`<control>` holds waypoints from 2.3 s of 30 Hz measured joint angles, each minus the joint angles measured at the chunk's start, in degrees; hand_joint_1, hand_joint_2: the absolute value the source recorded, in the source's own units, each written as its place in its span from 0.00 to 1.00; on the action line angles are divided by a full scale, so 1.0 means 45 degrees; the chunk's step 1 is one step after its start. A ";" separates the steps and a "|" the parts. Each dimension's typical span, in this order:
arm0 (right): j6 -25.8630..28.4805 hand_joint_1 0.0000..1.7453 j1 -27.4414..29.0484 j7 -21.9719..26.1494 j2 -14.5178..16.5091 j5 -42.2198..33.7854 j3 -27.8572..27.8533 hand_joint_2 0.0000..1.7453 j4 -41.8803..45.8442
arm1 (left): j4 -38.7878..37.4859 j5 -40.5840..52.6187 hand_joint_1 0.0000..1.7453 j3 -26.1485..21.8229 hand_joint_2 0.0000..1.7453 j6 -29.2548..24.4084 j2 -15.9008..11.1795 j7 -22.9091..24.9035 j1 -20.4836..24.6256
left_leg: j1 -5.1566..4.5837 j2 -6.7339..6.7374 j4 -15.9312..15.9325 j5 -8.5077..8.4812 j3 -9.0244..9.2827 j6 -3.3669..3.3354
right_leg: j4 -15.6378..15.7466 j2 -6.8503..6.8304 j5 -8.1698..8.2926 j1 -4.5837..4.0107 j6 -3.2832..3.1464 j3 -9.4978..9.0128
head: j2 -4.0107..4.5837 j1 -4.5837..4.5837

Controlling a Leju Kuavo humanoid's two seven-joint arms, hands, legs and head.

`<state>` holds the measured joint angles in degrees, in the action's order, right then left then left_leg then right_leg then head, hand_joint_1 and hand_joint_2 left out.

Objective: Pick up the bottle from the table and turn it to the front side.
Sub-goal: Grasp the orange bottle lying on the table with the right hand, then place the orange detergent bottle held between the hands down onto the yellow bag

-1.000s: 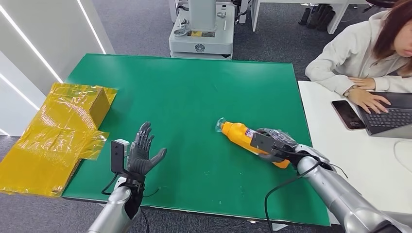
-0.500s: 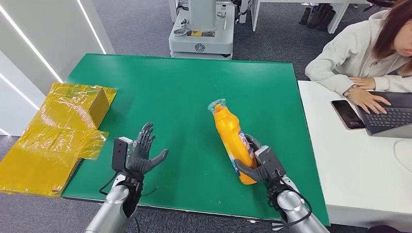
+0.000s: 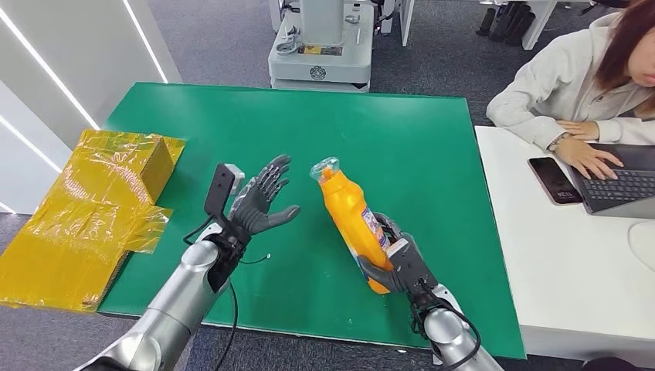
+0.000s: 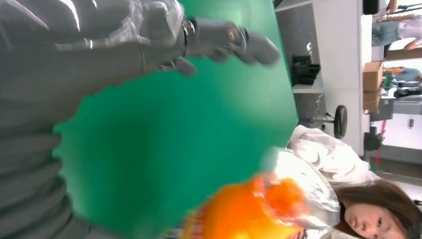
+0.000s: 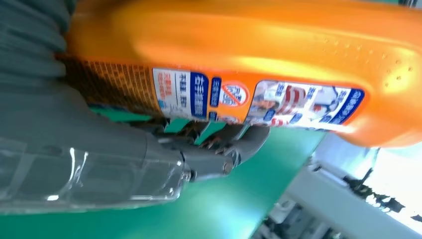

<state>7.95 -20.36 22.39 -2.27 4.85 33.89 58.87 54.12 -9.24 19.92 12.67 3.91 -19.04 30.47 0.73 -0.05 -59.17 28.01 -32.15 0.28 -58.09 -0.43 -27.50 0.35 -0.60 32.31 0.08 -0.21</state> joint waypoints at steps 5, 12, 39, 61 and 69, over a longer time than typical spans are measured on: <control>0.0633 1.00 -0.0564 0.0007 0.0322 0.1076 0.0353 1.00 -0.0259 | -0.0960 -0.0634 0.00 0.0789 1.00 0.0693 0.0204 0.0465 0.1270 | -0.0001 0.0006 -0.0001 -0.0005 -0.0008 0.0001 | -0.0004 0.0006 0.0004 0.0001 0.0002 0.0013 | 0.0000 0.0000; 0.0914 1.00 -0.1098 0.0118 0.0358 0.1621 0.0604 1.00 -0.0432 | -0.1641 -0.1427 0.00 0.1375 1.00 0.1178 0.0323 0.0942 0.2001 | -0.0001 0.0004 0.0000 -0.0004 -0.0019 0.0001 | -0.0004 0.0005 0.0004 0.0002 0.0002 0.0021 | -0.0001 0.0000; 0.5411 1.00 0.0278 0.1312 0.0424 0.3102 -0.0325 1.00 0.0047 | -0.2249 -0.6638 0.00 0.2941 1.00 0.1713 0.1117 0.2174 0.2114 | -0.0006 -0.0003 -0.0008 -0.0004 -0.0048 0.0000 | -0.0003 -0.0001 0.0005 0.0005 0.0004 0.0053 | 0.0001 0.0000; 0.6011 1.00 0.0081 0.1751 0.1830 0.2938 -0.1054 1.00 -0.0289 | -0.1521 -0.4851 0.00 0.3842 1.00 -0.1714 0.2500 0.0283 0.2359 | -0.0005 0.0003 -0.0006 -0.0004 -0.0050 0.0000 | -0.0007 0.0004 0.0005 0.0004 0.0004 0.0056 | -0.0001 -0.0001; 0.6048 1.00 0.0087 0.1553 0.1842 0.3395 -0.1076 1.00 -0.0448 | -0.2012 -0.4118 1.00 0.3942 1.00 -0.0977 0.2434 0.0647 0.2586 | -0.0007 0.0004 -0.0007 -0.0004 -0.0051 0.0000 | -0.0007 0.0005 0.0005 0.0005 0.0004 0.0056 | -0.0001 0.0000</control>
<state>35.17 -19.97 29.38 6.02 20.12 29.05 56.85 45.07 -27.78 37.66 8.27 14.86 -16.13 42.10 0.70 -0.04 -59.20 27.99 -32.38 0.28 -58.12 -0.41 -27.48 0.37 -0.58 32.56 0.08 -0.21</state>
